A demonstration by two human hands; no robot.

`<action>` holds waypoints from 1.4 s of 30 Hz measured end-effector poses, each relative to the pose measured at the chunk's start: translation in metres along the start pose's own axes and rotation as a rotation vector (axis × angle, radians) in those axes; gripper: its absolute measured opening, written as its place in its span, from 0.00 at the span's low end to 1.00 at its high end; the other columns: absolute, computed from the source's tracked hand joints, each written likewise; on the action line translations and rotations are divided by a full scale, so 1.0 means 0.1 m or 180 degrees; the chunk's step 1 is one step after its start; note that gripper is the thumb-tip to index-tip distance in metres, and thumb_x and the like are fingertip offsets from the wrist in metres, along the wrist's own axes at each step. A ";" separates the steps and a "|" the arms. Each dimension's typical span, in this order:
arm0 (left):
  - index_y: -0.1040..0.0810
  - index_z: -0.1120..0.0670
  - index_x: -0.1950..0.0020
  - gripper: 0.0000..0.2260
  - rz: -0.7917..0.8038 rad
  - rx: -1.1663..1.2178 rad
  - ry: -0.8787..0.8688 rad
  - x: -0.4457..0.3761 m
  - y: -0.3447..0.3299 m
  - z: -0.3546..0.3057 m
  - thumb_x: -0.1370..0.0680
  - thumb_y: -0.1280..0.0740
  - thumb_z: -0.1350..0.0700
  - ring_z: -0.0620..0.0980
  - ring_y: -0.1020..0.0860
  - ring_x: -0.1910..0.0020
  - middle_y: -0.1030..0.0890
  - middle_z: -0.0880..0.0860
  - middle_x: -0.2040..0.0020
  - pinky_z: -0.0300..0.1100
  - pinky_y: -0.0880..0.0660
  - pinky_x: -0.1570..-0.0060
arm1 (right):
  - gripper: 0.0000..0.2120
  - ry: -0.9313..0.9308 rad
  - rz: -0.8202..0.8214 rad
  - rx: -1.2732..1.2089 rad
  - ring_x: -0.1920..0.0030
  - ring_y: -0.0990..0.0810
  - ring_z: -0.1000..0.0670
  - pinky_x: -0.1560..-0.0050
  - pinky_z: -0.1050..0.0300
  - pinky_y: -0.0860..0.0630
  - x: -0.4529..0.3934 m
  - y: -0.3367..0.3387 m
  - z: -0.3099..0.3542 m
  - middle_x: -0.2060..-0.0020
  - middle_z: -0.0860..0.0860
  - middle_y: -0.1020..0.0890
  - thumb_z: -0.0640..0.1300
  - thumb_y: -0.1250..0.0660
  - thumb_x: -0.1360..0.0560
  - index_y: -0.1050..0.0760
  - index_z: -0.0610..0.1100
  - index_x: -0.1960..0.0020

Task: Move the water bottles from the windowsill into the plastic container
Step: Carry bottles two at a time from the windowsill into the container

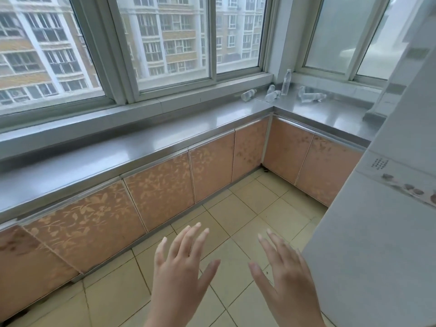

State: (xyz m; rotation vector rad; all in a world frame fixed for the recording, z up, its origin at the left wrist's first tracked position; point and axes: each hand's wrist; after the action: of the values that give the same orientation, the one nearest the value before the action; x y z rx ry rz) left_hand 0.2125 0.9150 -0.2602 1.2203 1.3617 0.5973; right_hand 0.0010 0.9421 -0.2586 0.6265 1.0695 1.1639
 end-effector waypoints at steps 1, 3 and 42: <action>0.23 0.48 0.33 0.27 0.0017 0.0001 0.0027 -0.18 -0.09 0.05 0.20 0.50 0.35 0.45 0.31 0.31 0.23 0.46 0.32 0.55 0.40 0.33 | 0.29 0.0009 -0.0023 -0.0001 0.35 0.33 0.53 0.36 0.51 0.41 -0.19 -0.06 -0.05 0.34 0.50 0.24 0.64 0.56 0.22 0.29 0.50 0.33; 0.23 0.48 0.33 0.29 0.0040 0.0006 0.0056 -0.56 -0.31 0.16 0.19 0.54 0.34 0.45 0.31 0.31 0.23 0.46 0.32 0.55 0.40 0.33 | 0.29 -0.0010 -0.0050 -0.0005 0.36 0.32 0.52 0.37 0.51 0.41 -0.58 -0.20 -0.15 0.35 0.50 0.23 0.64 0.56 0.22 0.28 0.50 0.34; 0.23 0.47 0.33 0.25 0.0334 0.0273 -0.0616 -8.51 -3.75 -0.09 0.25 0.42 0.37 0.45 0.29 0.33 0.21 0.45 0.34 0.50 0.40 0.34 | 0.30 -0.0717 -0.0214 0.0284 0.34 0.33 0.52 0.35 0.52 0.42 -7.80 -1.45 -3.49 0.33 0.51 0.26 0.65 0.56 0.22 0.27 0.51 0.33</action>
State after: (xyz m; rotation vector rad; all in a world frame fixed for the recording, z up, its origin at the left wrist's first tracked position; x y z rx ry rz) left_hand -0.0801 0.0319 -0.2522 1.3885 1.1764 0.4841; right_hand -0.2743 0.1202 -0.2568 0.7668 0.9465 0.9666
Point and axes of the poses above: each hand's wrist, its own x-axis away from the middle knuckle, its own y-axis out of the back of the hand, z = x × y
